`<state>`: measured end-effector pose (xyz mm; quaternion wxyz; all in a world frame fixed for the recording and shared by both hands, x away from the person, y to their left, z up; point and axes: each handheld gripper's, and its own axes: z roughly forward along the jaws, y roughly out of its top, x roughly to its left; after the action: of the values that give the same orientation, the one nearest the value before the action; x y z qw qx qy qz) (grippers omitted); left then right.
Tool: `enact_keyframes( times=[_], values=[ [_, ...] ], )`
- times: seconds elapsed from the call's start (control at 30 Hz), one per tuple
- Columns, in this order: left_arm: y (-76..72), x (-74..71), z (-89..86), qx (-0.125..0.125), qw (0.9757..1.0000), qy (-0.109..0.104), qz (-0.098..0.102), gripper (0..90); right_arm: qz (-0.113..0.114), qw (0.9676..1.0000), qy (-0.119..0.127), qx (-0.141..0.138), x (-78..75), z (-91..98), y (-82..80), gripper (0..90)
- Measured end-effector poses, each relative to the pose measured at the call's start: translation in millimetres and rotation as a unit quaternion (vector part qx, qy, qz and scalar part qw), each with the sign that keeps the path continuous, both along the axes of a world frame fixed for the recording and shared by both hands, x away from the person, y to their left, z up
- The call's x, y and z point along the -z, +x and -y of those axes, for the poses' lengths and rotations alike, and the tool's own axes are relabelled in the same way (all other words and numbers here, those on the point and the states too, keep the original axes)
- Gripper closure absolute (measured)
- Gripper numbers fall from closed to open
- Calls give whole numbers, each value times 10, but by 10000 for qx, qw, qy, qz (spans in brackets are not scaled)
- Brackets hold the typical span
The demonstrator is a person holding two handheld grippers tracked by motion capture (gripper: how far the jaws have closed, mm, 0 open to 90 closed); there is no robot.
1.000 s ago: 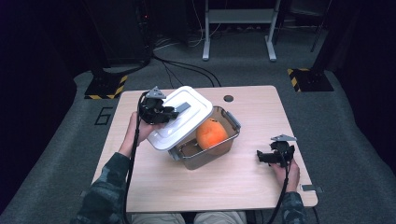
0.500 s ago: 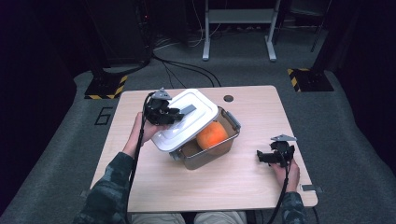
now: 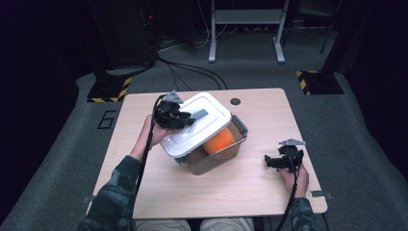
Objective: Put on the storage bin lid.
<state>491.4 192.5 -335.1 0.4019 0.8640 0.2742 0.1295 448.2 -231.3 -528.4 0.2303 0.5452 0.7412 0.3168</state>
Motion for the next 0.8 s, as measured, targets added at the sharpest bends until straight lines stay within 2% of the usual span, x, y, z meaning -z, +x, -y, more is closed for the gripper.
enact_keyframes(
  times=[0.1, 0.5, 0.57, 0.63, 0.8],
  values=[
    [-2, -10, 41, 86, 10000, 33, 33, 669, 1, 10000, 0, -1, 0, 0, 0, 13],
    [22, 84, 195, 260, 9995, 130, -96, 669, 2, 10000, -1, 1, 0, 0, 0, 14],
    [27, 84, 219, 308, 9993, 201, -99, 669, 1, 10000, 3, 0, 0, 0, 0, 14],
    [31, 91, 235, 298, 9993, 170, -124, 669, 4, 10000, -3, 2, 1, 0, 0, 14],
    [39, 97, 280, 336, 9990, 265, -136, 669, 3, 10000, 3, 0, 1, -1, 0, 14]
  ],
)
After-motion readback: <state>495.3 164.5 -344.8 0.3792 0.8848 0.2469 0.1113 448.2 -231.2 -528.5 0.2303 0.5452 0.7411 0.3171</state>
